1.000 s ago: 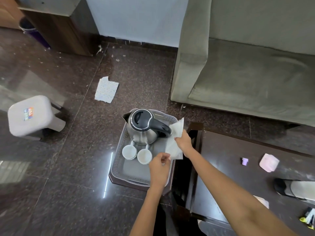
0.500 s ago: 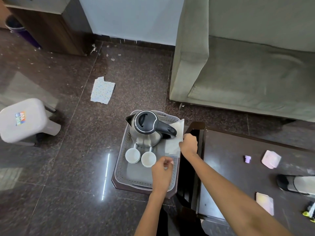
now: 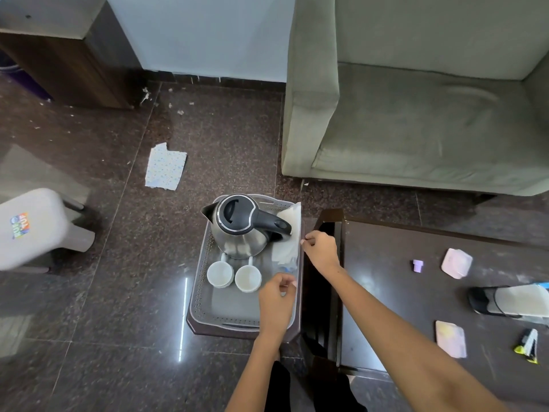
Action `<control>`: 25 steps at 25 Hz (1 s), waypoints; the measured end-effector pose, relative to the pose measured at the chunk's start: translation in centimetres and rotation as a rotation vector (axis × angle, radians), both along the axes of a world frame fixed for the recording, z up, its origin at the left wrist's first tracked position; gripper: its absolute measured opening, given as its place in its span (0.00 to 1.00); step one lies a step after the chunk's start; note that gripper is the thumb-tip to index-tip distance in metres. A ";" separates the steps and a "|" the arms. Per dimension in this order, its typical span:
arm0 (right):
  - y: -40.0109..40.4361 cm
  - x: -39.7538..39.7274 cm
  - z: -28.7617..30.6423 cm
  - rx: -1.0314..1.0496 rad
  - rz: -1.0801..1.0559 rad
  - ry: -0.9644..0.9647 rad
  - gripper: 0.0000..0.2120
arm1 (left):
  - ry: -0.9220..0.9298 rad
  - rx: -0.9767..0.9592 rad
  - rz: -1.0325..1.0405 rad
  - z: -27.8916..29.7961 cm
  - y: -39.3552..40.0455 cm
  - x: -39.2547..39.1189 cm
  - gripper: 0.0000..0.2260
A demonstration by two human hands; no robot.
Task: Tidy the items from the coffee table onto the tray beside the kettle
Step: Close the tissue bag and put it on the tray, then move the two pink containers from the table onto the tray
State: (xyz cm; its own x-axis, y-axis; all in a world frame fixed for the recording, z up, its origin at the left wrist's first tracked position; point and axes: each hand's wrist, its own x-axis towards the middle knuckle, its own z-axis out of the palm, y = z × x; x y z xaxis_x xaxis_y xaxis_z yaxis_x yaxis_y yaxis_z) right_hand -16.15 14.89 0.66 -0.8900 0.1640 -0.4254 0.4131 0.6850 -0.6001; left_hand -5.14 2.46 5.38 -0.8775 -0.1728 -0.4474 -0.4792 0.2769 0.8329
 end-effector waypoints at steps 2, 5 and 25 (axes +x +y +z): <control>1.9 1.3 1.0 -0.055 -0.051 0.016 0.09 | 0.002 0.010 -0.033 0.6 1.4 0.4 0.04; 5.9 4.0 2.6 -0.091 -0.087 0.037 0.07 | 0.005 0.014 -0.118 1.5 4.5 0.8 0.05; 44.3 24.8 -5.0 0.239 -0.098 -0.361 0.19 | -0.031 -0.040 -0.252 -3.3 38.9 11.9 0.04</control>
State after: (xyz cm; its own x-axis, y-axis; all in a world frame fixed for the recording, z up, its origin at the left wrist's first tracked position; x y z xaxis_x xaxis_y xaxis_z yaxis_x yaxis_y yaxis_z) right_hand 8.62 59.21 -4.37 -0.6668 0.3721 -0.6458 0.6372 0.7340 -0.2351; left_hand 6.79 41.37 2.13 -0.8812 0.0313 -0.4716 -0.4159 0.4228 0.8052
